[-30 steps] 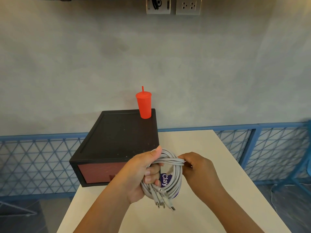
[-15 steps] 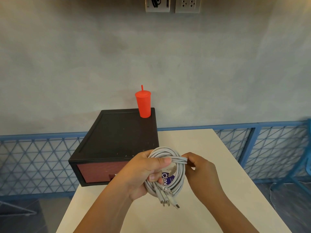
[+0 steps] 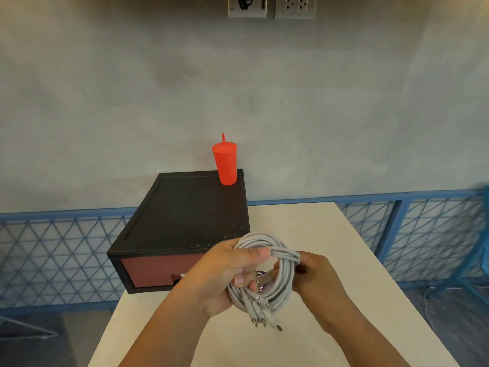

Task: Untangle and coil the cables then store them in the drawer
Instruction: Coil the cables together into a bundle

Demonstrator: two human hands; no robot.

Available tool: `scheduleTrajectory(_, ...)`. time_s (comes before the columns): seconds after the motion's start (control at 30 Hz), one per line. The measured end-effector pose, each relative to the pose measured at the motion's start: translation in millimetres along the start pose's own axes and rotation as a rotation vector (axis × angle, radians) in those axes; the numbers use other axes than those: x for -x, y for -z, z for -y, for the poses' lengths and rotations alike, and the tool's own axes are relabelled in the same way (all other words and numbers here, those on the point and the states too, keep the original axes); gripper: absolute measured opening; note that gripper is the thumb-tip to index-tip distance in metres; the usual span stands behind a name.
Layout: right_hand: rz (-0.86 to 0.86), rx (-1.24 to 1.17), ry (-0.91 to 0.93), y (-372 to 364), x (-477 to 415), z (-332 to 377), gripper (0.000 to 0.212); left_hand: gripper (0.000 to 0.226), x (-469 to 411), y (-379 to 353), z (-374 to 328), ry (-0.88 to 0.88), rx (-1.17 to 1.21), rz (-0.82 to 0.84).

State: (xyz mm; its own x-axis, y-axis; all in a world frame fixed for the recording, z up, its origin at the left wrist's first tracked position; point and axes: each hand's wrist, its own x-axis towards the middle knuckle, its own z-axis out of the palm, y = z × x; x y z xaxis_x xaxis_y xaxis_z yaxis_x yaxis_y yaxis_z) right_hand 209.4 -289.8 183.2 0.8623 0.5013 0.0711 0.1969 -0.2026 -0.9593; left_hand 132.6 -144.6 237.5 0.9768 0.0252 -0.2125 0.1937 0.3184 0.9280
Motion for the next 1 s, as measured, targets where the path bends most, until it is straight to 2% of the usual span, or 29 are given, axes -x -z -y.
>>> scheduleTrajectory(0.07, -0.002, -0.283, -0.042, 0, 2, -2, 0.014, 0.006, -1, 4, -3, -0.030, -0.010, -0.040)
scheduleTrajectory(0.2, 0.041, -0.712, -0.093, -3, 4, -2, 0.061, 0.013, -2, 8, -3, -0.036, -0.069, -0.071)
scheduleTrajectory(0.27, 0.049, -0.860, -0.094, -6, 3, -5, 0.069, 0.020, -3, 7, -2, -0.026, -0.074, -0.052)
scheduleTrajectory(0.43, 0.126, -1.009, -0.107, -10, 4, -10, 0.068, 0.040, -3, 8, 2, -0.015, -0.084, -0.016)
scheduleTrajectory(0.5, 0.121, -1.018, -0.115, -11, 4, -13, 0.069, 0.056, -4, 10, 4, -0.050, -0.166, -0.070)
scheduleTrajectory(0.57, 0.123, -1.033, -0.116, -12, 3, -15, 0.071, 0.062, -6, 11, 5, -0.093, -0.270, -0.147)
scheduleTrajectory(0.7, 0.178, -1.045, -0.124, -13, 4, -18, 0.071, 0.053, -7, 10, 9, -0.099, -0.329, -0.181)
scheduleTrajectory(0.83, 0.242, -1.100, -0.143, -19, 10, -12, 0.070, 0.043, -7, 8, 13, -0.081, -0.324, -0.106)
scheduleTrajectory(0.93, 0.301, -1.340, -0.152, -23, 9, -8, 0.067, 0.025, -5, 0, 17, -0.062, -0.181, -0.030)
scheduleTrajectory(0.97, 0.340, -1.459, -0.176, -23, 6, -12, 0.066, 0.025, -5, -3, 18, -0.047, -0.122, -0.014)
scheduleTrajectory(1.0, 0.403, -1.476, -0.140, -24, 6, -14, 0.062, 0.027, -6, -3, 20, -0.033, -0.071, -0.010)
